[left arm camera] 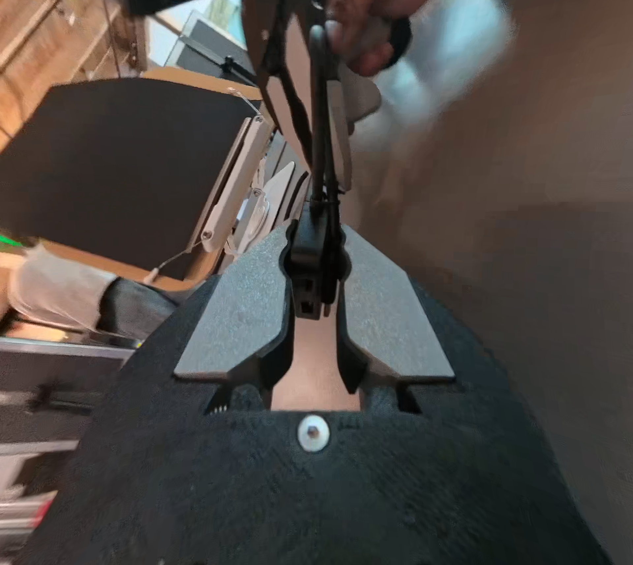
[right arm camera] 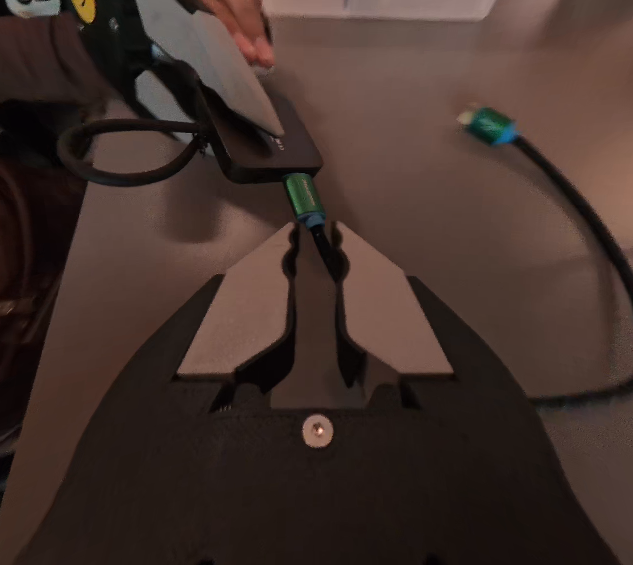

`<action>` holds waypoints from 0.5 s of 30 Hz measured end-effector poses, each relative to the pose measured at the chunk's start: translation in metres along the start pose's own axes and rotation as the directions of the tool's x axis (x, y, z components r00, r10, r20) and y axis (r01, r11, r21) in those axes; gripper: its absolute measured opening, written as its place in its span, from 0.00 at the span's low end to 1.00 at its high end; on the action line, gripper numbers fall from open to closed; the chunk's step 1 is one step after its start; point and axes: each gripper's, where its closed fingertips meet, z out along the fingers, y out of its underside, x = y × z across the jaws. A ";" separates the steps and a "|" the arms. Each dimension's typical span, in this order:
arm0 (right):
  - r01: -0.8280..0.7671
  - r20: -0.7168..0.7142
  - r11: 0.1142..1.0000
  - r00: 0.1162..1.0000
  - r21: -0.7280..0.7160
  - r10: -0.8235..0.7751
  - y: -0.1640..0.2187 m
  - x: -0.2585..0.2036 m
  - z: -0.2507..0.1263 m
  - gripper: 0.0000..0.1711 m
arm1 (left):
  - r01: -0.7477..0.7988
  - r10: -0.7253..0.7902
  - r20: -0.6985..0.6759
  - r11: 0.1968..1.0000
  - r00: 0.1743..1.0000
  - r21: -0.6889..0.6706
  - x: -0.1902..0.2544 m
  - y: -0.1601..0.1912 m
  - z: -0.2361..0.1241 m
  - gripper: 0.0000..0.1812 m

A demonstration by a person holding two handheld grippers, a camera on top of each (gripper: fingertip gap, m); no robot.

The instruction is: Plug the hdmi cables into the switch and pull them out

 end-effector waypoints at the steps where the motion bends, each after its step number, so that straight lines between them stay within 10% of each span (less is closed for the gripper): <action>1: 0.000 -0.032 1.000 0.999 0.031 0.001 -0.007 0.004 -0.003 0.22 | 0.067 -0.067 0.021 0.998 0.997 0.021 -0.009 -0.002 -0.002 0.11; 3: 0.007 -0.056 0.997 0.998 0.081 -0.002 -0.019 0.004 -0.009 0.38 | 0.187 -0.191 0.052 0.980 0.980 0.073 -0.025 -0.004 -0.008 0.10; 15: 0.009 -0.239 0.913 0.966 0.407 0.097 -0.067 0.015 -0.067 0.39 | 0.547 -0.580 0.035 0.785 0.814 0.291 -0.072 -0.006 -0.034 0.10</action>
